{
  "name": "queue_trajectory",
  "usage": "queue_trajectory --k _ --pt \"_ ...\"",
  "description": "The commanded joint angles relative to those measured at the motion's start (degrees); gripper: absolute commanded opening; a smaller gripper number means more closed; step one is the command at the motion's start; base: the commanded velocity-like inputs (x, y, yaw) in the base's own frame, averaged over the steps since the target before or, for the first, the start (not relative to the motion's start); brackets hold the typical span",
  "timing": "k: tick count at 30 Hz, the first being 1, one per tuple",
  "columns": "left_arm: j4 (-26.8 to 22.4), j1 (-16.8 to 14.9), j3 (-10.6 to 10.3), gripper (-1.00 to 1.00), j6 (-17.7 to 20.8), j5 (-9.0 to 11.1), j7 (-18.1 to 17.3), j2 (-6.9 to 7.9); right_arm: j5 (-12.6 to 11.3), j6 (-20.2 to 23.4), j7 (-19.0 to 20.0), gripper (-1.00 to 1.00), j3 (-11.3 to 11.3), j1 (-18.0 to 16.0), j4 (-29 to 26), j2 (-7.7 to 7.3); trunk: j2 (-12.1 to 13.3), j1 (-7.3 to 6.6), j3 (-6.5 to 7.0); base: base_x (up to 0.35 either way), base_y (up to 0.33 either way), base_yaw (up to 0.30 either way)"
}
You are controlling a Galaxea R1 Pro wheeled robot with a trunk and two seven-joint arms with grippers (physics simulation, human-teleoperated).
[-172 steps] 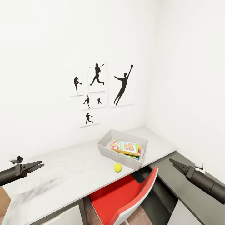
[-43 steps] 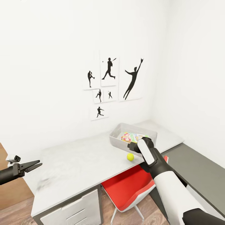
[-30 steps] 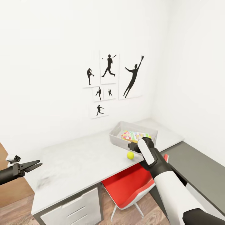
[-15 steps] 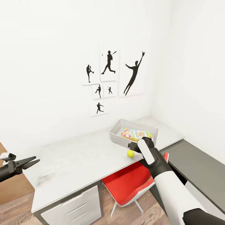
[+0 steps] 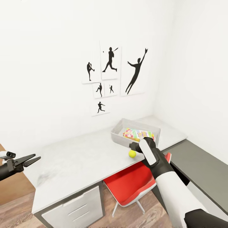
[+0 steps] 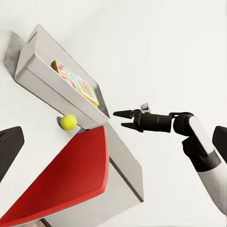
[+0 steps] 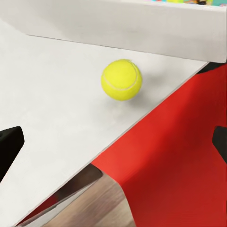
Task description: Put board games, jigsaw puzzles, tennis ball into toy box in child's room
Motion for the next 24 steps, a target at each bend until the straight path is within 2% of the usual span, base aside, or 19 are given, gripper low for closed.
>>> queue_trajectory --k 1,9,18,24 --pt "-0.5 -0.06 0.0 1.0 0.89 -0.03 -0.23 -0.03 -0.57 0.07 -0.6 1.0 0.1 -0.17 -0.04 0.02 -0.13 0.04 -0.23 0.0 0.0 0.0" --pt "-2.28 -0.09 -0.05 1.0 3.56 -0.41 -0.23 -0.17 -0.57 0.08 -0.6 1.0 0.1 -0.58 -0.04 0.06 -0.13 0.04 -0.98 0.0 0.0 0.0" --pt "-2.48 -0.1 0.1 1.0 4.05 -0.09 -0.23 0.05 -0.56 0.08 -0.6 1.0 0.1 -0.83 -0.03 -0.26 -0.13 0.04 -1.82 0.0 0.0 0.0" --pt "-2.4 -0.05 1.19 1.0 4.07 0.08 -0.23 0.69 -0.6 0.08 -0.6 1.0 0.1 -1.37 0.04 -0.43 -0.13 0.04 -2.38 0.0 0.0 0.0"
